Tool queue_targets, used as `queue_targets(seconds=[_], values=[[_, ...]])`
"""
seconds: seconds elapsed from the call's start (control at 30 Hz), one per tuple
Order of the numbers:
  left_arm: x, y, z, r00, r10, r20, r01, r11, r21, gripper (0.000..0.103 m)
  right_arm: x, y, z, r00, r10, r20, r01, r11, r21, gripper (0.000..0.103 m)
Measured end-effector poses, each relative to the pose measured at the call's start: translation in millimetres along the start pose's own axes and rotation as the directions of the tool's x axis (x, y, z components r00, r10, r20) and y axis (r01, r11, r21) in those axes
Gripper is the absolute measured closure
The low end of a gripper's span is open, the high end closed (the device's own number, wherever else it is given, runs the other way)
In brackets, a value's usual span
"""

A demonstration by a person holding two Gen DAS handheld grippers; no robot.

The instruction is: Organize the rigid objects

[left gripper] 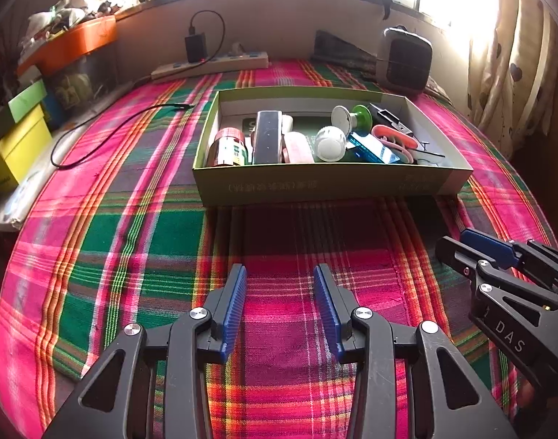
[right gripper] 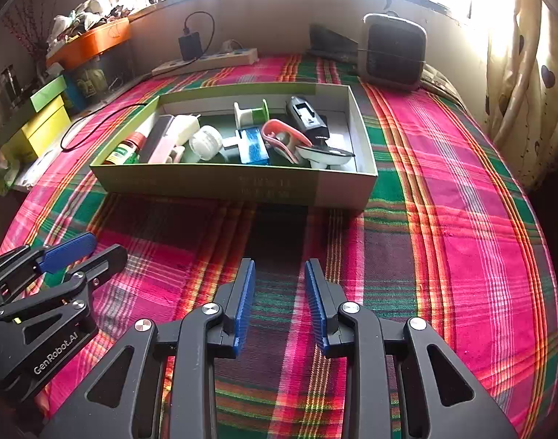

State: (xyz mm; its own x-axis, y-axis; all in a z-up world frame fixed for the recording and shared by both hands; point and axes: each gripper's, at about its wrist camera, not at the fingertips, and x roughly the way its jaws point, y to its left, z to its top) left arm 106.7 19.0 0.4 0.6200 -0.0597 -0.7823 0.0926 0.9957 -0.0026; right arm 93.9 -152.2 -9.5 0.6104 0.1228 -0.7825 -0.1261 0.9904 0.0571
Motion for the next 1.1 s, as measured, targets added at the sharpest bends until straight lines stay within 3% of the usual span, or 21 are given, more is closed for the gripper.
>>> queue_targets(seconds=[0.17,0.23,0.27,0.57,1.1], values=[[1.3,-4.1,-0.2,1.000,0.024,0.004,-0.024,1.000,0.012,0.064,1.5,-1.0,1.2,1.000,-0.007,0.002,0.007,1.000,-0.002,0.070],[1.9,-4.2,0.3,1.000,0.022,0.004,-0.022,1.000,0.009,0.062,2.8,0.0,1.4,1.000,0.002,-0.003,-0.002,1.000,-0.008,0.047],[2.0,-4.4,0.4,1.000,0.020,0.003,-0.020,1.000,0.010,0.060,3.7,1.5,1.5,1.000,0.001,-0.006,-0.001,1.000,-0.015,0.045],[3.0,-7.2,0.4,1.000,0.010,0.000,-0.010,1.000,0.030,0.052,4.5,-0.8,1.1,0.999,-0.033,-0.008,0.033,0.999,-0.003,0.044],[3.4,-8.6,0.1,1.000,0.007,0.001,-0.007,1.000,0.029,0.052,5.9,-5.1,2.0,0.998,-0.055,-0.012,0.055,0.998,0.013,0.037]])
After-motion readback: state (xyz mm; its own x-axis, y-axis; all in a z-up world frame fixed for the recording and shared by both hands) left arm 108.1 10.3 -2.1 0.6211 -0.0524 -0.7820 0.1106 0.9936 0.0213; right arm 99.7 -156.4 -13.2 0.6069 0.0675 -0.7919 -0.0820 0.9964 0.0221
